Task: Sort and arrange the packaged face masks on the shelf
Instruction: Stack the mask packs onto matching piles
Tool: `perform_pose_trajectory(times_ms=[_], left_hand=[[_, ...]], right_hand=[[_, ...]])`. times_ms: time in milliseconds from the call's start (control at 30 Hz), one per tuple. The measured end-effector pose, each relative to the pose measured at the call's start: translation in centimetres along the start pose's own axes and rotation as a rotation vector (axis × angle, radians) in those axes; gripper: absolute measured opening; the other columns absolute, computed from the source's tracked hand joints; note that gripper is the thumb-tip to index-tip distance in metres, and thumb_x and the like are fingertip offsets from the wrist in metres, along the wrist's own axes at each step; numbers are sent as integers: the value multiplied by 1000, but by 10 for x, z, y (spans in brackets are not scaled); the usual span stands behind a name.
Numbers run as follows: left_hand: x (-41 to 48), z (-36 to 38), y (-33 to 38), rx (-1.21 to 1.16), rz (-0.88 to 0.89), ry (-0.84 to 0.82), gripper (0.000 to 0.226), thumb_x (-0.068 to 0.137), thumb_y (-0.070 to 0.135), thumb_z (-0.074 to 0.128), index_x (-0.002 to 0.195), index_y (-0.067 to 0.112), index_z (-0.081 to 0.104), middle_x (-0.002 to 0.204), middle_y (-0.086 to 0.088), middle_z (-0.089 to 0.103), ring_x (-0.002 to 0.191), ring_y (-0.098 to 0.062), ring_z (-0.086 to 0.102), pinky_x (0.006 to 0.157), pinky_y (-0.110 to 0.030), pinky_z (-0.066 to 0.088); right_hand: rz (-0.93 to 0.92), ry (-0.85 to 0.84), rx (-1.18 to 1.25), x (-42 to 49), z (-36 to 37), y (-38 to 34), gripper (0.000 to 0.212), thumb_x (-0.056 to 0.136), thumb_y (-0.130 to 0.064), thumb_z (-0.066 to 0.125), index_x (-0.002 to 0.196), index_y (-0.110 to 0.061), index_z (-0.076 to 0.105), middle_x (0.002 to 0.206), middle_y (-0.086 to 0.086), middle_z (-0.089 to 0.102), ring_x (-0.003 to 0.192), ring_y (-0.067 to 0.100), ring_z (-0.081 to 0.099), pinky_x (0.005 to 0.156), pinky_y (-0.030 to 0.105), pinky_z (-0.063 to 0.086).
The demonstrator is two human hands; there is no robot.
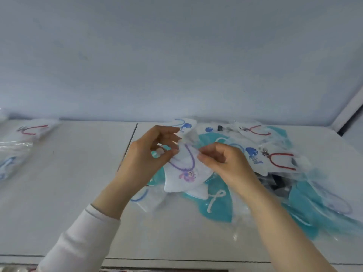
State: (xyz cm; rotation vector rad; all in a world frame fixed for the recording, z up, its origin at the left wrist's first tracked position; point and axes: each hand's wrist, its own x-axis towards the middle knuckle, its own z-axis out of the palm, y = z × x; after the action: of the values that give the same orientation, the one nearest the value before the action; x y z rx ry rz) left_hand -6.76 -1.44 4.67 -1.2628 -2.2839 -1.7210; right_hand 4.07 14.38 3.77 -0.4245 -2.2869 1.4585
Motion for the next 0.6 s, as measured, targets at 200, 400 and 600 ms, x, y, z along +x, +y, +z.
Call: perform_pose_trajectory(times_ms=[200,400,600], left_hand=[[-20,27,5,1,-222,374,34,85,15,65,114,22,49,113,7,63,100,-5,62,83,-11,48],[-60,52,0,-208,-500,292,21,87,16,61,104,25,54,106,4,66,97,-17,65,83,-24,53],[-43,83,14,-519,-602,310,14,89,19,61,100,10,64,90,-6,73,83,-24,67,78,-35,57]], right_hand=[[254,325,490,-16,-60,32,5,85,-14,65,81,-19,65,85,2,69,77,14,64,70,27,53],[438,210,788,-17,-42,38,5,88,-8,57,85,-10,61,73,1,73,70,13,69,57,20,55],[361,52,508,-30,-16,30,9,82,-11,68,83,-4,62,74,8,69,68,18,66,71,31,55]])
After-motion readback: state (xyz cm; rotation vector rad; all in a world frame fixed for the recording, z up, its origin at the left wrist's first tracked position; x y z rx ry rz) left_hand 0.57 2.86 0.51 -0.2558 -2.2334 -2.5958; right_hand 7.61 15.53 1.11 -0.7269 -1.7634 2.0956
